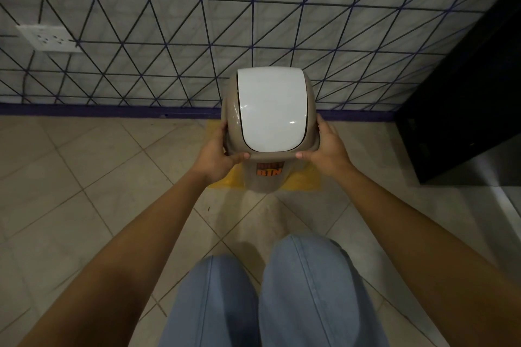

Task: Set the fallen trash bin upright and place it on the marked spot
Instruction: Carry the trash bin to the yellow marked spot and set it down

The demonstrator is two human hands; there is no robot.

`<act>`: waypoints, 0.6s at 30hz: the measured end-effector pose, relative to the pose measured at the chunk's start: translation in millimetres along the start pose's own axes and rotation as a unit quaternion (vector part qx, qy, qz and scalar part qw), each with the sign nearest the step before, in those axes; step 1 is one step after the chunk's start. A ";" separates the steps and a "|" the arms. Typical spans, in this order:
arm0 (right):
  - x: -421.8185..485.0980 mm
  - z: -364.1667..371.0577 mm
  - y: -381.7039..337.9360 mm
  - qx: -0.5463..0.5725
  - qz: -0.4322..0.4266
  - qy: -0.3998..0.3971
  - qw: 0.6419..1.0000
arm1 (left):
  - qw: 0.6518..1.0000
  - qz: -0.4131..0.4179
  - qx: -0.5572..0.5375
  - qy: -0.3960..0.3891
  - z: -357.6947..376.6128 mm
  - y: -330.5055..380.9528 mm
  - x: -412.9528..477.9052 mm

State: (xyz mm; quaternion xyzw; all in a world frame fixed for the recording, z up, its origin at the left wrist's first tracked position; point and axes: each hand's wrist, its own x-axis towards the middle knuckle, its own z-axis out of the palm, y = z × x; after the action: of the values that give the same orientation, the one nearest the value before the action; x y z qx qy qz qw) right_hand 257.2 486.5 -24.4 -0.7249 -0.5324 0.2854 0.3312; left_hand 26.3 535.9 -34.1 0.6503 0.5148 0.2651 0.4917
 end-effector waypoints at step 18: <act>34.6 5.3 -10.6 0.002 -0.012 0.027 1.000 | 0.996 0.036 0.078 0.038 -2.8 22.3 42.2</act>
State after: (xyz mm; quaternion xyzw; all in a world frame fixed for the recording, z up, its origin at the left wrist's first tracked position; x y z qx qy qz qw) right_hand 256.3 522.9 -21.5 -0.7252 -0.5315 0.2630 0.3498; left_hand 46.9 576.5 -19.5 0.6942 0.5281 0.2661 0.4103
